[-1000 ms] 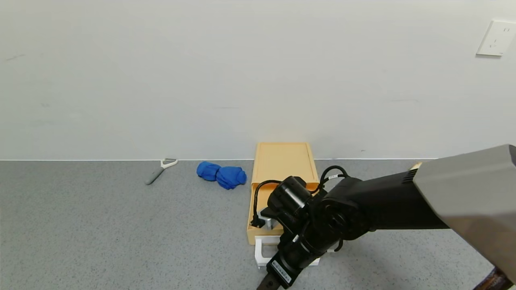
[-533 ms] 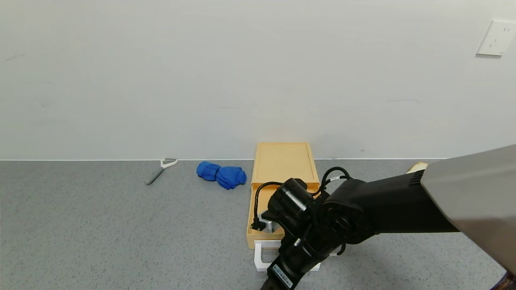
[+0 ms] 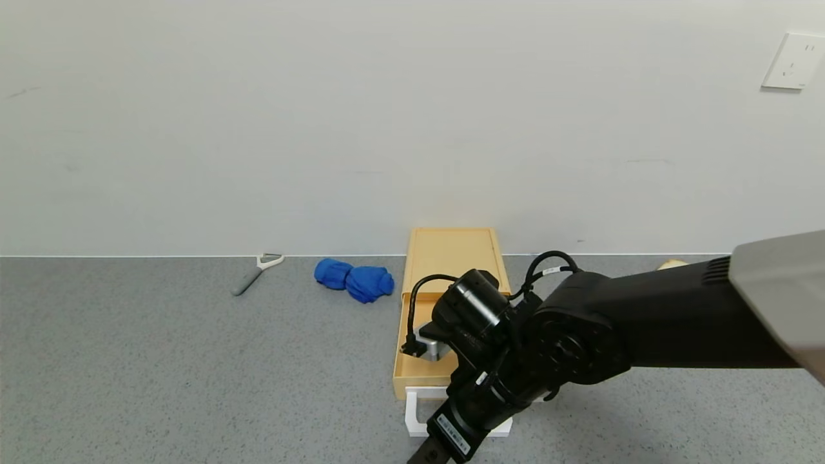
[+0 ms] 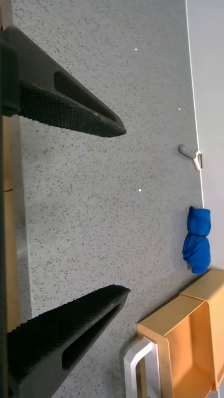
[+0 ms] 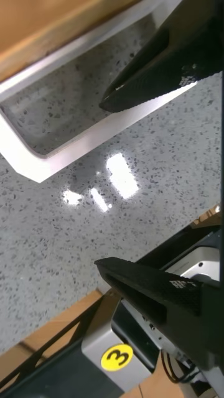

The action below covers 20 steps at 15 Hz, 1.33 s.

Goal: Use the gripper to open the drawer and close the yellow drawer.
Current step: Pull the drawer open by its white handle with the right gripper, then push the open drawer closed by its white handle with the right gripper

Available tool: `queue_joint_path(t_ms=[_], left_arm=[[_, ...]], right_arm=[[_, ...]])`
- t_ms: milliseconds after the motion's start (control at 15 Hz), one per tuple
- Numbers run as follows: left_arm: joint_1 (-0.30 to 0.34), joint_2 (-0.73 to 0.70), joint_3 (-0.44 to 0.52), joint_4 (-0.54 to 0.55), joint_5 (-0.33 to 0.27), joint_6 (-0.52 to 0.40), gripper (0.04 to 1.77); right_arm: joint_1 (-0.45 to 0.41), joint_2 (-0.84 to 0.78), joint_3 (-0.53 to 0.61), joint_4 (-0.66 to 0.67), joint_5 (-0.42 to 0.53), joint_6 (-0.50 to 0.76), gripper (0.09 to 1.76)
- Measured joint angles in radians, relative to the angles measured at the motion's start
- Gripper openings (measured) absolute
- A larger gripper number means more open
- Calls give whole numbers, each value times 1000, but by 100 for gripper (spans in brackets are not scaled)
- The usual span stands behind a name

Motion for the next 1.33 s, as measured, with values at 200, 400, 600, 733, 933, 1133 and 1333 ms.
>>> queue_joint_path(t_ms=[200,400,600,733,933,1133,1333], left_arm=[[0,0,0,0,0,0,172],[0,0,0,0,0,0,172],[0,0,0,0,0,0,172],[0,0,0,0,0,0,172],[0,0,0,0,0,0,172],[0,0,0,0,0,0,172],[0,0,0,0,0,0,172]], right_arm=[[-1,-96,27,4,1,1,171],[-16,-220,82,4,-1,-3,171],[-75,-354,153,-9,-4,-8,171],[-131,-433,206,-33,-21,-11,171],[-221,-520,270,-94,-55,-11,171],[-316,-564,308,-159,-54,-7,171],[-399,-572,339,-223,-53,5,171]])
